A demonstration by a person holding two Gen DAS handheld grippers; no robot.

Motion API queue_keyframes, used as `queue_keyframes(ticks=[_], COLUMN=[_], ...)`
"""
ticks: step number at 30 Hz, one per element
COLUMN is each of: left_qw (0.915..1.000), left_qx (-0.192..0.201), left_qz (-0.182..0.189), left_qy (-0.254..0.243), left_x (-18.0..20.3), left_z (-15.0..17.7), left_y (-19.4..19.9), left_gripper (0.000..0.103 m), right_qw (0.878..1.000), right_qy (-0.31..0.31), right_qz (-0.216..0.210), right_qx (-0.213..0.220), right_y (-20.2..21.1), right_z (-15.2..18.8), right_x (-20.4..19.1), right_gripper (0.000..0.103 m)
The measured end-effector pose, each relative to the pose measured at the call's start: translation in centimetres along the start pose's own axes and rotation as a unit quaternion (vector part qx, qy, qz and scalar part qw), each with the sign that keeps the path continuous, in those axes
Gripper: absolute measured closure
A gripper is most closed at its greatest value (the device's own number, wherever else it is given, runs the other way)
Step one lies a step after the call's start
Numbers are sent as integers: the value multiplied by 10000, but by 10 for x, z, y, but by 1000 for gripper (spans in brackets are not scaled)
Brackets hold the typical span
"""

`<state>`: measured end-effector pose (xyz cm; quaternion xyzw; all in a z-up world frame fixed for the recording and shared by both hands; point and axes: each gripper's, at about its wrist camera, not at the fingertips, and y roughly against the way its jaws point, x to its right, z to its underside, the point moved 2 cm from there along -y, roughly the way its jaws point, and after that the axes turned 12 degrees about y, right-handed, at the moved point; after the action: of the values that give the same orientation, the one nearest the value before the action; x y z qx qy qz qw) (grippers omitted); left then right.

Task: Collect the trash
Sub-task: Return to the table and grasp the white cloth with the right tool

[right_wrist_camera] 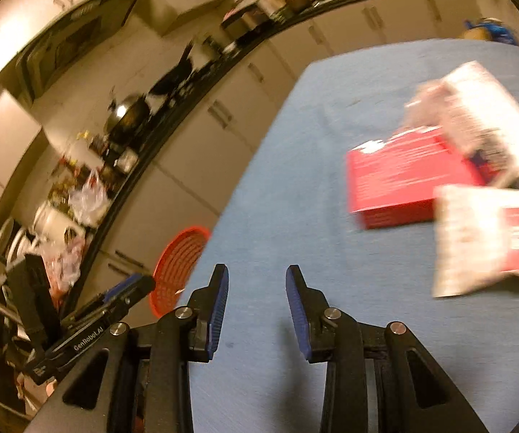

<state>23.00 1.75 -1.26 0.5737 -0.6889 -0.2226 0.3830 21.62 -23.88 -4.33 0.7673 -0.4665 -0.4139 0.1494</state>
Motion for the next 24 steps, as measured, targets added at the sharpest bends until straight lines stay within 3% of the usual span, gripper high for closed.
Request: queue_keyframes(ticks=[2, 7, 10, 13, 18, 24], left_qw=[9998, 9975, 9947, 9916, 9874, 9828], left_qx=[-81, -315, -488, -653, -708, -880], left_qz=[95, 389, 513, 642, 748, 951], left_qy=[-126, -494, -749, -917, -1201, -1313], left_x=[16, 62, 92, 117, 149, 181], left_z=[4, 15, 25, 30, 37, 37], left_y=[-2, -12, -21, -28, -30, -35], left_gripper=[57, 52, 51, 50, 47, 41], right_qw=[9995, 9883, 9717, 9618, 9602, 9677], right_qy=[-154, -480, -687, -954, -1322, -1338], right_qz=[211, 1174, 2081, 2456, 2366, 2031], right_qx=[193, 843, 882, 742, 669, 657], right_y=[26, 105, 131, 137, 124, 106], right_z=[-2, -12, -15, -13, -8, -5], right_x=[22, 90, 130, 167, 200, 214], right_gripper=[66, 46, 44, 43, 43, 43])
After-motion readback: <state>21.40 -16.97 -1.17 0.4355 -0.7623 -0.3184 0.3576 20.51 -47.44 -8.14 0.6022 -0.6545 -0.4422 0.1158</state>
